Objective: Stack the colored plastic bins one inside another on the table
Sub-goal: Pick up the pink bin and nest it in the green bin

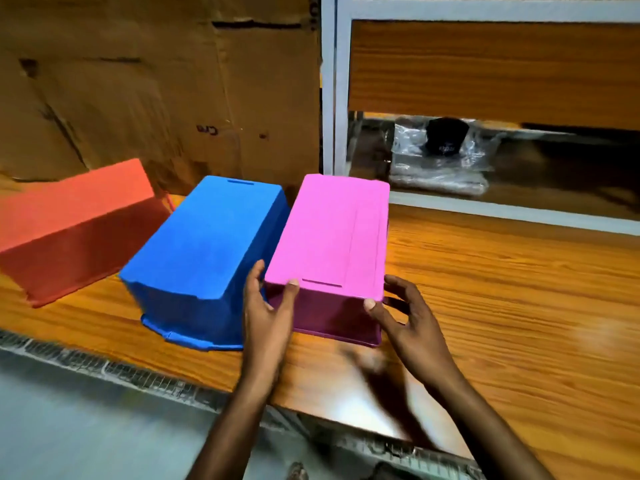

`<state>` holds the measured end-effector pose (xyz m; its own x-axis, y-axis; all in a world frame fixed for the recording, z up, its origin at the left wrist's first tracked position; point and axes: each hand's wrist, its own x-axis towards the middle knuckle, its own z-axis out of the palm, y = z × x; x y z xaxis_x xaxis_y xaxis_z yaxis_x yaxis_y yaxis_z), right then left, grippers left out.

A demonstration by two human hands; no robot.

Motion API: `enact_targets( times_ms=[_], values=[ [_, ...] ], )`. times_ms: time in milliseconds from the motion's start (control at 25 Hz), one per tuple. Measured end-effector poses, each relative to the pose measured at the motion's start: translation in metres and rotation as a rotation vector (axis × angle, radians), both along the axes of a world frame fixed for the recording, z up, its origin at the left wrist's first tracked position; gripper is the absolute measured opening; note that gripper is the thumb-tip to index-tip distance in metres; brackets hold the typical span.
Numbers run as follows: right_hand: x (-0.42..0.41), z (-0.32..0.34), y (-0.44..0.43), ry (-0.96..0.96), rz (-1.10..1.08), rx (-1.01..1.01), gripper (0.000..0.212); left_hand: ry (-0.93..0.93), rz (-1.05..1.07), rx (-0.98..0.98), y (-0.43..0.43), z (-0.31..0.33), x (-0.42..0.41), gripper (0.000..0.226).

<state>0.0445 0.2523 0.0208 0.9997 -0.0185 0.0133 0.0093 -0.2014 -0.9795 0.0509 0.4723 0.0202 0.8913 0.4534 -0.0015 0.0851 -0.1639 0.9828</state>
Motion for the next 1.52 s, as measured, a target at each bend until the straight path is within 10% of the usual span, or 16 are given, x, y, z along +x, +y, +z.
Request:
enact_targets(
  times_ms=[360,800,1000,1520],
  values=[
    [-0.015,0.012,0.032,-0.018,-0.092,0.06,0.077,-0.042,-0.201,-0.092,0.02,0.008,0.011,0.081],
    [0.004,0.161,-0.053,-0.367,0.009,0.094,0.056,-0.339,-0.663,-0.141,0.018,0.165,0.061,0.052],
    [0.005,0.14,-0.059,-0.383,-0.106,0.065,0.059,-0.284,-0.625,-0.18,0.007,0.135,0.067,0.07],
    [-0.028,0.055,-0.062,-0.184,-0.201,-0.042,0.074,-0.237,-0.431,-0.137,0.0,0.025,0.034,0.034]
  ],
)
